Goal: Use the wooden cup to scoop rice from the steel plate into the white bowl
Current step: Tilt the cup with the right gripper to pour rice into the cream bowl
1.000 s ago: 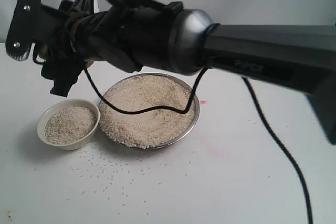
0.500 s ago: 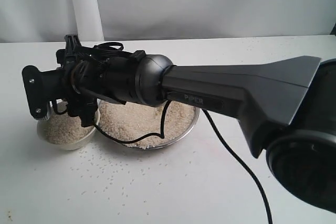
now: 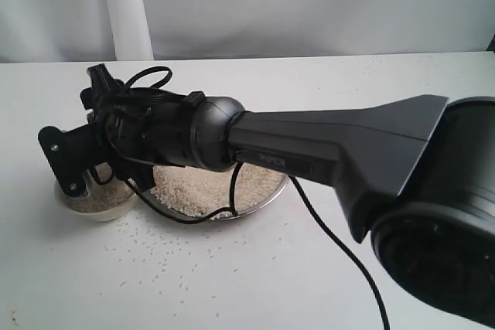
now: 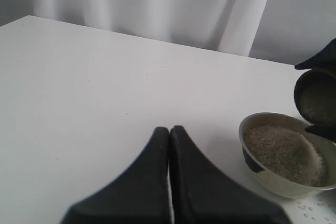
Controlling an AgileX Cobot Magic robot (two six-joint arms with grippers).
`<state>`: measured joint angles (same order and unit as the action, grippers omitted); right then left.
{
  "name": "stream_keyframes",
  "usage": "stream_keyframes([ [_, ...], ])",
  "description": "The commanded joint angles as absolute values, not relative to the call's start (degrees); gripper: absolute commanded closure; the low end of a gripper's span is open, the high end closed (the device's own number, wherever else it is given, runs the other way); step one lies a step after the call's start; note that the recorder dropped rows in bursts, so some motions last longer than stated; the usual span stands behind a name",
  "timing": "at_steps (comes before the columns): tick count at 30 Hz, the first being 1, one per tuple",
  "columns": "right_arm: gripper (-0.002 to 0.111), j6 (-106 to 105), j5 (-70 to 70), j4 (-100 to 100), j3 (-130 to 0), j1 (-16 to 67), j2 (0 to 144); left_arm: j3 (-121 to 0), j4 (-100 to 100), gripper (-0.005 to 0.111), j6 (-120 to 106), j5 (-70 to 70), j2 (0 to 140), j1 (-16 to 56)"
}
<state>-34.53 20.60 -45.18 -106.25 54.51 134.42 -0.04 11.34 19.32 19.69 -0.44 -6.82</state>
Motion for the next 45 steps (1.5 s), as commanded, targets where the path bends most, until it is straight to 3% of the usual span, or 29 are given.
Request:
stream_keyframes([
  [1, 0.108, -34.69, 21.24, -49.24, -106.76, 54.93, 134.79, 0.0, 11.06, 0.107, 19.45, 19.31, 0.0, -6.76],
  [45, 0.108, -36.06, 25.26, -74.22, -106.76, 58.24, 136.36, 0.0, 11.06, 0.107, 19.45, 19.31, 0.0, -6.76],
])
